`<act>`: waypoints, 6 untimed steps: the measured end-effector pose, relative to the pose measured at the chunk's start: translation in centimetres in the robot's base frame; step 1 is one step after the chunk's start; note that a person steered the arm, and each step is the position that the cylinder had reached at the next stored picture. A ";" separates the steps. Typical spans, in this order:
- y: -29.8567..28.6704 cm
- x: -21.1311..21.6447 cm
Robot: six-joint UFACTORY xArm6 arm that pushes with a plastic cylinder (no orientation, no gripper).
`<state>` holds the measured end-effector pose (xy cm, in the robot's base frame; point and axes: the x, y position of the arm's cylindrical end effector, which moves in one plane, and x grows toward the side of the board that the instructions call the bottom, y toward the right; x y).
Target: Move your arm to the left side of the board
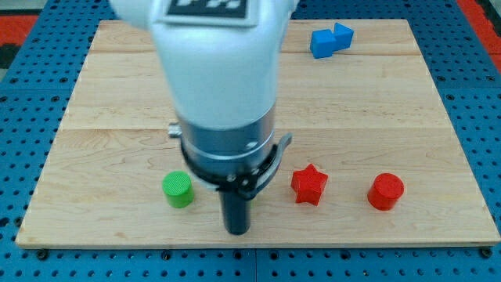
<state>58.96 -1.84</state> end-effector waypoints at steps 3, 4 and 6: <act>-4.5 2.9; -17.6 2.7; -24.5 -8.5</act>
